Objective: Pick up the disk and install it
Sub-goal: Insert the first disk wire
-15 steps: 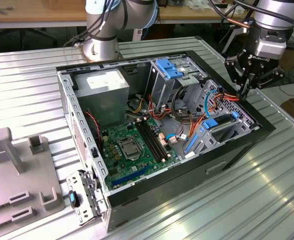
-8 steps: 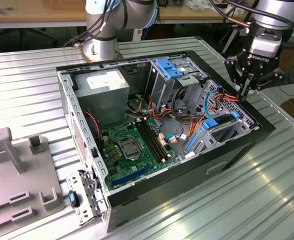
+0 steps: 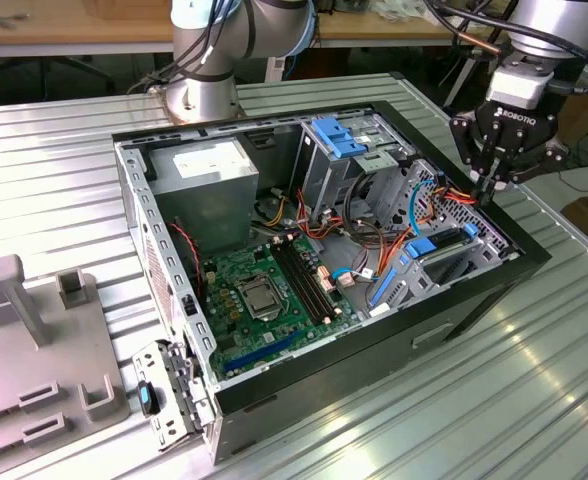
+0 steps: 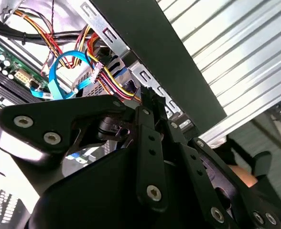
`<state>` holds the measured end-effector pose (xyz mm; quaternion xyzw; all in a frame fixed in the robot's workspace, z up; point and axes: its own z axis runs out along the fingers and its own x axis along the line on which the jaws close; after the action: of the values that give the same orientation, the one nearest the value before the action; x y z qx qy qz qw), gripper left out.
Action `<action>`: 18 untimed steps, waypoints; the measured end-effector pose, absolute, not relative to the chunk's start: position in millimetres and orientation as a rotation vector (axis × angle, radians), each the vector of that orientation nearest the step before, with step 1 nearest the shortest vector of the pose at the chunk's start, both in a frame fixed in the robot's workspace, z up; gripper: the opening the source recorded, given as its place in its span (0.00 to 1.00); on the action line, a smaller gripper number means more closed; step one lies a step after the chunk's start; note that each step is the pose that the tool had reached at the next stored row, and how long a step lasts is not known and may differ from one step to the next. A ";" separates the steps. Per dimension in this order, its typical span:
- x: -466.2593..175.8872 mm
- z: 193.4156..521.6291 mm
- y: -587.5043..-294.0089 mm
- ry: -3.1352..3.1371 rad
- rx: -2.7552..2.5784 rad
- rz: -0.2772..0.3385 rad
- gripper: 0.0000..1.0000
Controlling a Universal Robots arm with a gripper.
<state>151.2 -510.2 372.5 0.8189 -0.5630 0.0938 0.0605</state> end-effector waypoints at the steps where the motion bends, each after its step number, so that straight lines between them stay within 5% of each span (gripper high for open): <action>1: 151.2 372.5 -510.2 -1.720 2.465 0.283 0.17; 18: 149.4 371.3 -510.2 -2.030 2.173 0.259 0.17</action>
<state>149.4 -510.2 371.3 0.7258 -0.6780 0.0865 0.0780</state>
